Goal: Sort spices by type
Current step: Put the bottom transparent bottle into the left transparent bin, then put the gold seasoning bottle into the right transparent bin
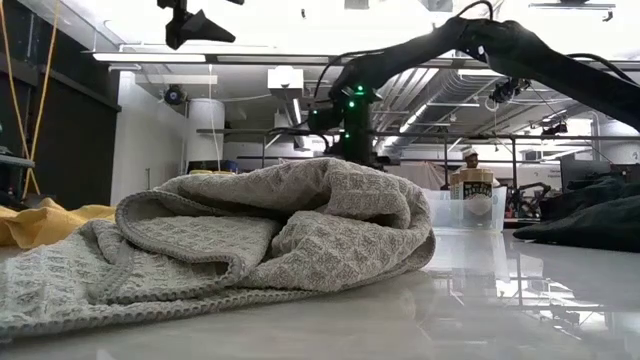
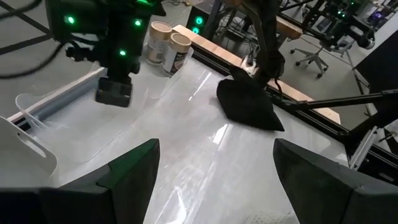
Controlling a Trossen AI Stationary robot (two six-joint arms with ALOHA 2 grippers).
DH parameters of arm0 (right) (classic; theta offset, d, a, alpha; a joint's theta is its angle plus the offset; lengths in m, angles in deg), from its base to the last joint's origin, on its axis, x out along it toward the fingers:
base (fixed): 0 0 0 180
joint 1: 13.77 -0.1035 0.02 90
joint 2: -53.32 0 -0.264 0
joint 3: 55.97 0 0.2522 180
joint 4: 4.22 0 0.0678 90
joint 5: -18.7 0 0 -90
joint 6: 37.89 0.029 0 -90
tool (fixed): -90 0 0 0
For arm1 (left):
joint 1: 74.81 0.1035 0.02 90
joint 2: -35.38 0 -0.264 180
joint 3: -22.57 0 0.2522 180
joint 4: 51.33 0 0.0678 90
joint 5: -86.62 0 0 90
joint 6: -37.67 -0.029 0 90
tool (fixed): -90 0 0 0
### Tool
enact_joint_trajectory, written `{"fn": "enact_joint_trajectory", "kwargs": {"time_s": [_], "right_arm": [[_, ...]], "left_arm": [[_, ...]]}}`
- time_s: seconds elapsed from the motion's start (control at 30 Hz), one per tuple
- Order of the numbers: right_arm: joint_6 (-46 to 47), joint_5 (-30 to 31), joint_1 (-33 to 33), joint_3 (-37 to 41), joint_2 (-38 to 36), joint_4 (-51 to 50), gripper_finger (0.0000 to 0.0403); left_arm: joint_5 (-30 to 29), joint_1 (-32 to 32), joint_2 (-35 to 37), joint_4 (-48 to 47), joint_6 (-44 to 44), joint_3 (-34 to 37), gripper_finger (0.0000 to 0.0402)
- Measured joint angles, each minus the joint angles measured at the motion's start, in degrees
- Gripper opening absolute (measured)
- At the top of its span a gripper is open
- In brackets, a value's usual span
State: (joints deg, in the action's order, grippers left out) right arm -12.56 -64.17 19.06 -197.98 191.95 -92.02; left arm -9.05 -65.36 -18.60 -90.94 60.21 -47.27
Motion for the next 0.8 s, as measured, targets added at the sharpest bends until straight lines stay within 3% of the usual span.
{"fn": "enact_joint_trajectory", "kwargs": {"time_s": [0.2,0.4,0.53,0.8], "right_arm": [[9.9,-1.8,0.2,0.1,0.0,2.8,0.0186],[12.8,-1.6,0.3,0.1,-0.1,3.0,0.0277],[14.4,-1.2,0.6,0.1,-0.1,3.4,0.0295],[5.6,-0.6,0.6,-6.6,-0.1,0.6,0.0299]], "left_arm": [[-0.1,0.0,0.0,0.0,0.3,0.0,0.03],[-0.2,0.0,0.0,0.0,0.9,0.0,0.03],[-0.1,0.0,0.0,0.0,0.9,0.0,0.03],[0.7,-0.1,0.0,-1.3,-0.1,0.0,0.03]]}}
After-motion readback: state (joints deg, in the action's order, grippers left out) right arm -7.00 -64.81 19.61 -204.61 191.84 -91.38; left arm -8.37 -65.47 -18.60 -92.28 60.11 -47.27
